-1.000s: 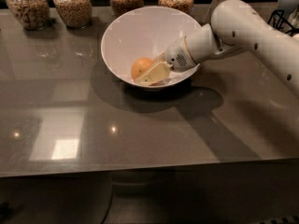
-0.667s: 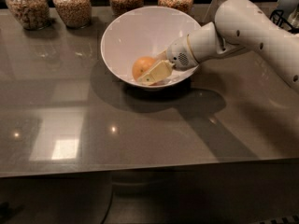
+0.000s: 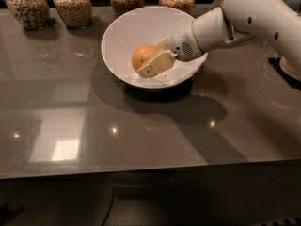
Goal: Pick orange from white bowl
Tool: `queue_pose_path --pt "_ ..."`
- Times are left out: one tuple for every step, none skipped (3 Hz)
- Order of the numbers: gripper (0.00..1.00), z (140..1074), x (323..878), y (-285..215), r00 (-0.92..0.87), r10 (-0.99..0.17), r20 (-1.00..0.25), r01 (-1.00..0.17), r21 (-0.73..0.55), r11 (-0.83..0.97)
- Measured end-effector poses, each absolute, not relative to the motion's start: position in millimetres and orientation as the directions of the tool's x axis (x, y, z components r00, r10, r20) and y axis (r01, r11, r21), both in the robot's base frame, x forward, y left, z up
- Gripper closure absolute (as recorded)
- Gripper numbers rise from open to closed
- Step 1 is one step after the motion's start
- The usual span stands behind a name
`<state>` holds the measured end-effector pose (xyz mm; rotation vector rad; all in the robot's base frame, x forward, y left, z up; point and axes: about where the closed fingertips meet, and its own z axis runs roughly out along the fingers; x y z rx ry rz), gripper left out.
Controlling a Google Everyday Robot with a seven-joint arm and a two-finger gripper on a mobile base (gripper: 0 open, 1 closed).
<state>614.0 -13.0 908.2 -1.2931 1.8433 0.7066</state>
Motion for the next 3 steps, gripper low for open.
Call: queue_pose_path --pt "1.0 918.4 607.3 -16.7 -0.186 -0.519 -0.834 -0.938 -0.006 0.346" --pt "1.0 929.0 605.2 -18.5 -0.169 -0.525 -0.834 -0.939 -0.025 0.343" --pt "1.0 949.1 603.3 -26.5 -0.137 -0.53 -0.837 -0.936 -0.066 0.346"
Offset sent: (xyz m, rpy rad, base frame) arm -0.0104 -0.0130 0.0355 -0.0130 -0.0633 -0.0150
